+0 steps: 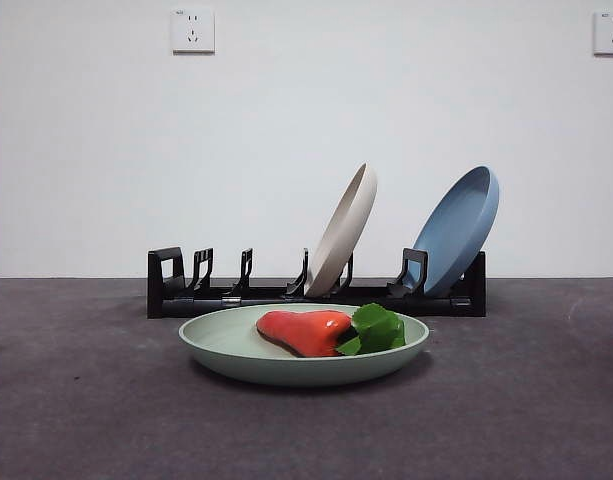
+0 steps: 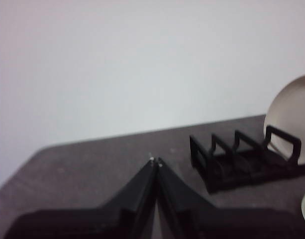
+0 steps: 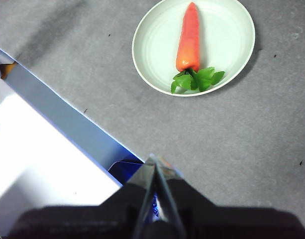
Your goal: Take the green plate from the plate rack,put the plate on the table,take the carrot from the table,put the carrot in the plate
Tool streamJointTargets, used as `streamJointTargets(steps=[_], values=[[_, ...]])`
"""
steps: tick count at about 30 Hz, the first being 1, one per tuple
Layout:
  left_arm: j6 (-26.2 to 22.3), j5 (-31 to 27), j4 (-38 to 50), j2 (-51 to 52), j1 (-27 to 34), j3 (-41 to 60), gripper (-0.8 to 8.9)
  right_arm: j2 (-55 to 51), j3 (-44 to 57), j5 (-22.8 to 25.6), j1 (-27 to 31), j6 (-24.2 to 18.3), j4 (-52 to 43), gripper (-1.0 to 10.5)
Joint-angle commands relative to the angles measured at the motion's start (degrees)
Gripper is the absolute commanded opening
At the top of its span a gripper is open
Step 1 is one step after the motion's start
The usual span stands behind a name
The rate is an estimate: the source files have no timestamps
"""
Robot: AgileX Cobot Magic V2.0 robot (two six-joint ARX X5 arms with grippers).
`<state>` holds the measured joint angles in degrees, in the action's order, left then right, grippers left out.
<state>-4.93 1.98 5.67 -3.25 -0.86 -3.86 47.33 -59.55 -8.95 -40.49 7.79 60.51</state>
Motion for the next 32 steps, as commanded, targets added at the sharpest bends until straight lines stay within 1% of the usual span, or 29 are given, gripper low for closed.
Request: streamJointTargets(steps=[1, 4, 9, 13, 18, 32], values=[[2.8, 0.1, 0.0, 1.8, 0.3, 2.5, -0.04, -0.2, 0.2, 0.1, -0.1, 0.3, 0.0, 0.0], [3.9, 0.1, -3.2, 3.1, 0.2, 3.7, -0.04, -0.2, 0.2, 0.1, -0.1, 0.3, 0.0, 0.0], [4.2, 0.2, -9.2, 3.1, 0.3, 3.7, -0.04, -0.2, 0.2, 0.1, -0.1, 0.3, 0.0, 0.0], [6.5, 1.6, -16.0, 3.1, 0.3, 3.7, -0.04, -0.2, 0.2, 0.1, -0.1, 0.3, 0.0, 0.0], [9.1, 1.5, -16.0, 3.1, 0.2, 3.6, -0.04, -0.2, 0.2, 0.1, -0.1, 0.3, 0.0, 0.0], [9.1, 1.2, -16.0, 3.1, 0.2, 3.6, -0.03, -0.2, 0.2, 0.1, -0.1, 0.3, 0.0, 0.0]])
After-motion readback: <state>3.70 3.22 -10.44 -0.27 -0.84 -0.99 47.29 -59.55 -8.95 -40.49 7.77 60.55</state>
